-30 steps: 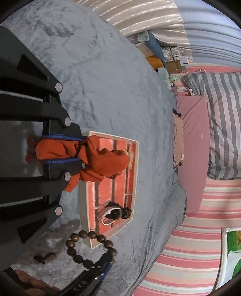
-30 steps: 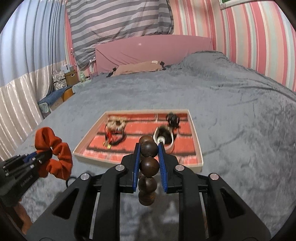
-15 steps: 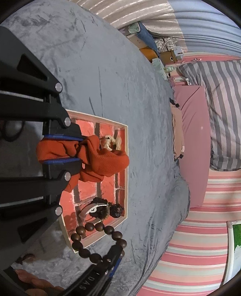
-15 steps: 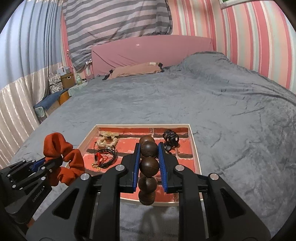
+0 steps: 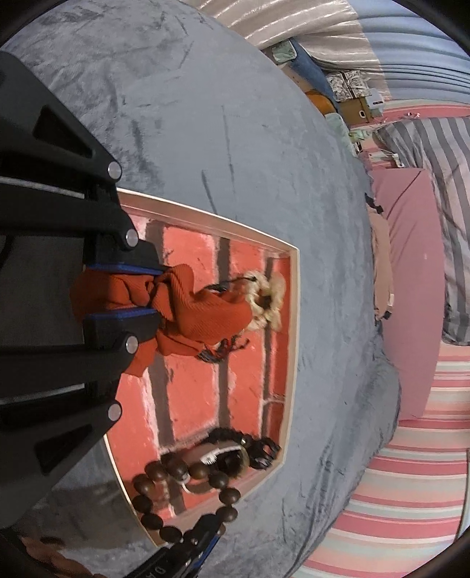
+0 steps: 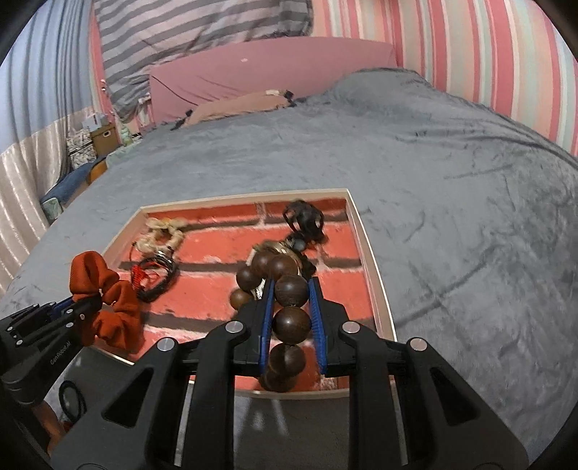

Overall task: Organize jewelry
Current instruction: 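Carry the orange scrunchie and bead bracelet into the tray with both tools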

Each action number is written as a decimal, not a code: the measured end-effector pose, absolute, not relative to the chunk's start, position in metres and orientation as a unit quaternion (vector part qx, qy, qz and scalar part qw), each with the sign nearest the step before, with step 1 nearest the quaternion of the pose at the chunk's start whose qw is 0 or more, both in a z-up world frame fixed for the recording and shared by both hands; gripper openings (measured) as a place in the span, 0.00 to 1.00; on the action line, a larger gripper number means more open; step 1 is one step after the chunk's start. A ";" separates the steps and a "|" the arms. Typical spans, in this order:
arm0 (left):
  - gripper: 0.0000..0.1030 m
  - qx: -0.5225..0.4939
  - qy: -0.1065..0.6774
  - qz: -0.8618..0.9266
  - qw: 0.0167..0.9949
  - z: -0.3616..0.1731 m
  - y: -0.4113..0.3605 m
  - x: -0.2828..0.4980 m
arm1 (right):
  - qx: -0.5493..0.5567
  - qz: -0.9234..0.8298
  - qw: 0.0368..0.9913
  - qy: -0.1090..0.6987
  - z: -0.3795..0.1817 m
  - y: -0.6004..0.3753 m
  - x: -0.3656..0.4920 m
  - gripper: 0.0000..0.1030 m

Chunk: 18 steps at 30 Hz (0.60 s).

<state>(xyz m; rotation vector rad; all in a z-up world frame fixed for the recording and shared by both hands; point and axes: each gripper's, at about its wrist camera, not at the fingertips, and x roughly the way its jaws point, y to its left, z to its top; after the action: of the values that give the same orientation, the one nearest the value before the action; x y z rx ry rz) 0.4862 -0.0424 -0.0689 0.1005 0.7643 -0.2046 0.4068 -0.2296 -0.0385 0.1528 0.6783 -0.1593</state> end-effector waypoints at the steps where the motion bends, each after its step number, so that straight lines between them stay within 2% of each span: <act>1: 0.16 0.050 0.374 -0.098 0.921 -0.071 -0.043 0.487 | 0.074 -0.081 0.935 0.337 -0.040 -0.230 0.407 0.19; 18: 0.19 0.065 0.405 -0.080 0.909 -0.090 -0.046 0.504 | 0.058 -0.083 0.912 0.397 -0.073 -0.227 0.420 0.19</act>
<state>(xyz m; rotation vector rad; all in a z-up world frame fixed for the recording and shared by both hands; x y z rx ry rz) 0.5036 -0.0461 -0.0905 0.1332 0.8353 -0.1653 0.4199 -0.2267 -0.0730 0.1189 0.8185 -0.1711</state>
